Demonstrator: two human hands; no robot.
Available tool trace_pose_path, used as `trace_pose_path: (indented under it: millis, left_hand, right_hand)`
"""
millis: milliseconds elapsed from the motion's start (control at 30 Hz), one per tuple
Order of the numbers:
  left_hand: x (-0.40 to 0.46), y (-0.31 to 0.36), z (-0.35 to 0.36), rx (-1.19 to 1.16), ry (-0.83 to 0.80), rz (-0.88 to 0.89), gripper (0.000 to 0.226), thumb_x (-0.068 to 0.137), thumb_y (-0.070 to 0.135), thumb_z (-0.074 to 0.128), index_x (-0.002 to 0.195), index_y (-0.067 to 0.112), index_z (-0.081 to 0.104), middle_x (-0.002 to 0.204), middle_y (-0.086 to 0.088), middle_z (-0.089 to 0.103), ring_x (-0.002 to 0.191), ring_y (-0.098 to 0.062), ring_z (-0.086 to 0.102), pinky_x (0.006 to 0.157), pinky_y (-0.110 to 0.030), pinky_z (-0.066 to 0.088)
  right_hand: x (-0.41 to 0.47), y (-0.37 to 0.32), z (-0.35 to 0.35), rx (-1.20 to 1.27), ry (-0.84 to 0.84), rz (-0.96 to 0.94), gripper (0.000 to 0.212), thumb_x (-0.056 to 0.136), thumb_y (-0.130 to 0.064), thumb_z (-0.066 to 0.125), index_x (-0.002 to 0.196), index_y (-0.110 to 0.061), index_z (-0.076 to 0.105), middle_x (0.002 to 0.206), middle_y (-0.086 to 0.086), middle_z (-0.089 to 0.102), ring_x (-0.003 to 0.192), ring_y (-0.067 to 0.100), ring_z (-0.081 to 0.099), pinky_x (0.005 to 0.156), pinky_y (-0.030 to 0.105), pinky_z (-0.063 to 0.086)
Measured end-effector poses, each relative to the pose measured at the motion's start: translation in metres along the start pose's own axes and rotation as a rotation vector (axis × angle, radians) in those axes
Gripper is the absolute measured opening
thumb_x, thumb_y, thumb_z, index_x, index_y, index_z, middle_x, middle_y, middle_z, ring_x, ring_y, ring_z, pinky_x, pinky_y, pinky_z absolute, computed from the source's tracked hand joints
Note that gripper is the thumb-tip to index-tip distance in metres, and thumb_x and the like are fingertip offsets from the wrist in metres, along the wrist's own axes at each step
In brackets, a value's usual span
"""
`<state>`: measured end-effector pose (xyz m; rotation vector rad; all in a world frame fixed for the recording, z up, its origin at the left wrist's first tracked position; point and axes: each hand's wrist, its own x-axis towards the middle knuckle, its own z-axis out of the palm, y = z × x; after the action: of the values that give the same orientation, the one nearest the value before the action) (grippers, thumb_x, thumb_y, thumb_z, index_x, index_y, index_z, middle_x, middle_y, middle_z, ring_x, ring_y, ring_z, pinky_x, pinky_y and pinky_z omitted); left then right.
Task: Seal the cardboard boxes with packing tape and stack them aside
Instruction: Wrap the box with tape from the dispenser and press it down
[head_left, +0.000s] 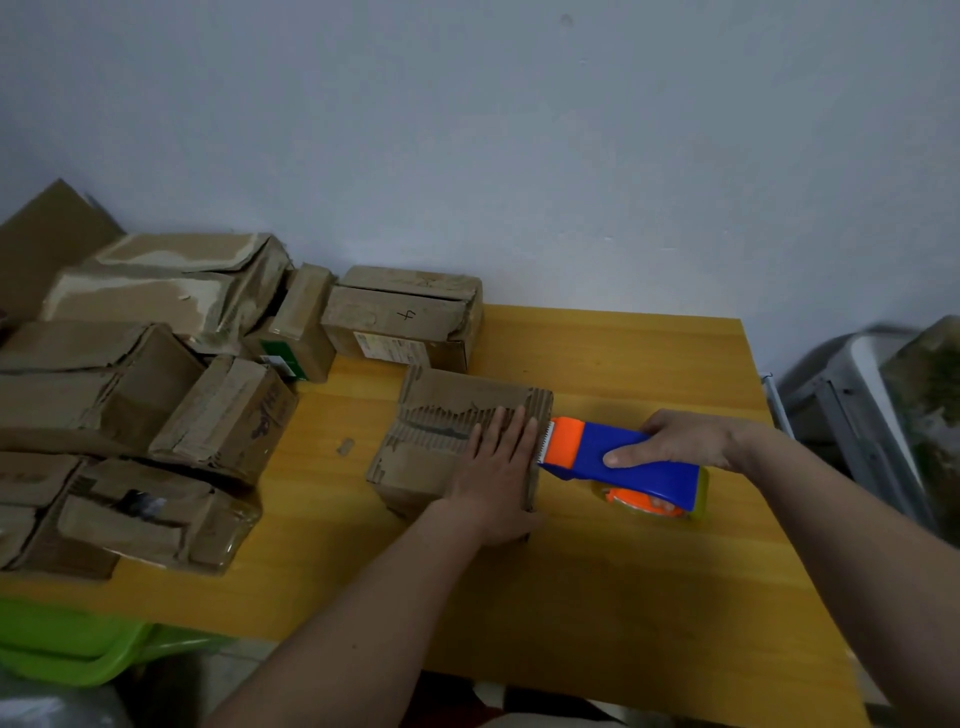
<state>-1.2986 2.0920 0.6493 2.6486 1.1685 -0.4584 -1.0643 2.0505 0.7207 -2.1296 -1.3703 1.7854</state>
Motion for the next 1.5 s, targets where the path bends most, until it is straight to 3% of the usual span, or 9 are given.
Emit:
trace_pose_path:
  millis: [233,467,633,700,833,967,1167,1300,1500]
  left_hand:
    - [0.000,0.001,0.000,0.006,-0.031,-0.016,0.113,0.085,0.065,0.054,0.149,0.019,-0.027,0.155,-0.004,-0.034,0.143,-0.025,-0.031,0.120,-0.050,-0.006]
    - [-0.002,-0.002,-0.005,0.025,-0.050,-0.020,0.122,0.072,0.086,0.044,0.147,0.025,-0.030,0.150,-0.003,-0.042,0.138,-0.026,-0.038,0.117,-0.051,-0.016]
    - [-0.005,-0.019,-0.005,-0.070,0.048,-0.079,0.092,0.078,0.081,0.003,0.151,0.029,-0.021,0.155,-0.003,-0.033,0.141,-0.023,-0.033,0.118,-0.049,-0.015]
    - [-0.007,-0.027,-0.003,-0.062,0.062,-0.145,0.085,0.080,0.076,-0.003,0.150,0.032,-0.021,0.155,-0.002,-0.033,0.141,-0.025,-0.033,0.118,-0.050,-0.014]
    - [-0.009,-0.037,-0.001,-0.072,0.102,-0.335,0.075,0.090,0.070,0.002,0.150,0.032,-0.021,0.156,-0.007,-0.031,0.143,-0.030,-0.030,0.117,-0.053,-0.013]
    - [-0.011,-0.044,-0.002,-0.170,0.130,-0.585,0.082,0.093,0.069,0.011,0.153,0.020,-0.013,0.158,-0.017,-0.022,0.145,-0.035,-0.023,0.117,-0.053,-0.010]
    - [-0.012,-0.052,-0.007,-0.319,0.304,-0.720,0.090,0.095,0.063,0.036,0.153,0.001,0.006,0.157,-0.017,0.019,0.142,-0.030,0.022,0.115,-0.039,0.019]
    - [-0.008,-0.057,-0.008,-0.387,0.351,-0.783,0.078,0.097,0.054,0.041,0.151,0.002,0.017,0.146,-0.016,0.037,0.134,-0.029,0.035,0.109,-0.038,0.027]
    - [0.000,-0.056,-0.005,-0.351,0.315,-0.844,0.077,0.099,0.053,0.038,0.151,0.002,0.015,0.148,-0.017,0.034,0.134,-0.030,0.033,0.110,-0.038,0.024]
  right_hand:
    - [-0.019,0.025,-0.027,-0.083,-0.088,0.004,0.098,0.028,-0.075,0.078,0.102,-0.013,0.066,0.090,0.003,0.075,0.080,0.016,0.071,0.071,0.027,0.055]
    - [-0.012,0.020,-0.020,-0.102,0.000,0.028,0.064,0.061,-0.062,0.077,0.100,-0.012,0.067,0.088,0.002,0.075,0.081,0.018,0.071,0.069,0.026,0.055]
    - [-0.008,0.016,-0.018,-0.098,0.007,0.026,0.065,0.062,-0.061,0.077,0.101,-0.010,0.067,0.088,0.004,0.075,0.083,0.020,0.071,0.073,0.029,0.056]
    - [-0.008,0.015,-0.017,-0.094,0.022,0.007,0.063,0.063,-0.059,0.072,0.101,-0.009,0.068,0.089,0.005,0.075,0.083,0.021,0.071,0.074,0.030,0.056]
    - [-0.008,0.014,-0.015,-0.091,0.037,-0.007,0.067,0.062,-0.061,0.075,0.102,-0.008,0.068,0.090,0.007,0.074,0.084,0.023,0.071,0.076,0.031,0.056]
    - [-0.009,0.013,-0.013,-0.099,0.035,0.002,0.079,0.050,-0.068,0.076,0.102,-0.009,0.067,0.090,0.006,0.075,0.085,0.024,0.071,0.076,0.032,0.057]
    - [-0.010,0.014,-0.013,-0.124,0.025,0.035,0.107,0.022,-0.080,0.076,0.102,-0.011,0.066,0.090,0.005,0.075,0.086,0.023,0.071,0.077,0.033,0.057]
    - [-0.013,0.013,-0.008,-0.146,0.028,0.067,0.082,0.050,-0.068,0.072,0.106,-0.010,0.063,0.095,0.008,0.073,0.084,0.022,0.070,0.079,0.034,0.056]
    - [-0.020,0.018,-0.014,-0.140,-0.033,0.102,0.061,0.064,-0.055,0.075,0.105,-0.011,0.065,0.093,0.006,0.074,0.086,0.022,0.070,0.079,0.034,0.056]
